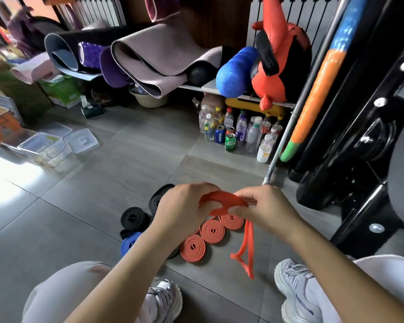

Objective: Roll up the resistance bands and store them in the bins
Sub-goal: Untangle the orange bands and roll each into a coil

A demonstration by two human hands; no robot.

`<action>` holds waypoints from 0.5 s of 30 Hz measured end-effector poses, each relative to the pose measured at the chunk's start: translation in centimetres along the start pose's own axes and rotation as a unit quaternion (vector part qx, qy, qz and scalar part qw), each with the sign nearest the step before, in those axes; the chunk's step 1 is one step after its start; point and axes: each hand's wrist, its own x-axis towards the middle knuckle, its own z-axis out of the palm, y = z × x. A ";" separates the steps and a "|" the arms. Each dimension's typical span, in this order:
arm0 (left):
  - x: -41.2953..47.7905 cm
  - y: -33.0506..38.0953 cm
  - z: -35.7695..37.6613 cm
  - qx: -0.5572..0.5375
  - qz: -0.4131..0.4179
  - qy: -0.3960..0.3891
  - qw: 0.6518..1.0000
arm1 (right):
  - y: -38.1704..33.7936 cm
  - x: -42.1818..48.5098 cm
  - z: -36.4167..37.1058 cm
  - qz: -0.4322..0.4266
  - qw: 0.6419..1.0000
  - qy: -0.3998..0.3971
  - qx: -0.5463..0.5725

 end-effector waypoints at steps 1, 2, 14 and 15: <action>0.0 0.1 -0.2 -0.043 -0.024 -0.005 0.999 | -0.1 0.0 -0.1 0.010 0.998 -0.006 0.056; 0.1 0.1 -0.4 -0.090 -0.045 -0.009 0.995 | -0.2 -0.1 -0.3 0.016 0.993 -0.015 0.113; 0.3 0.7 -1.0 -0.535 -0.187 0.011 0.824 | -0.4 -0.1 -1.0 -0.029 0.968 0.022 0.250; 0.2 0.8 -0.8 -0.572 -0.195 0.002 0.797 | -0.5 0.0 -0.9 -0.027 0.962 0.028 0.269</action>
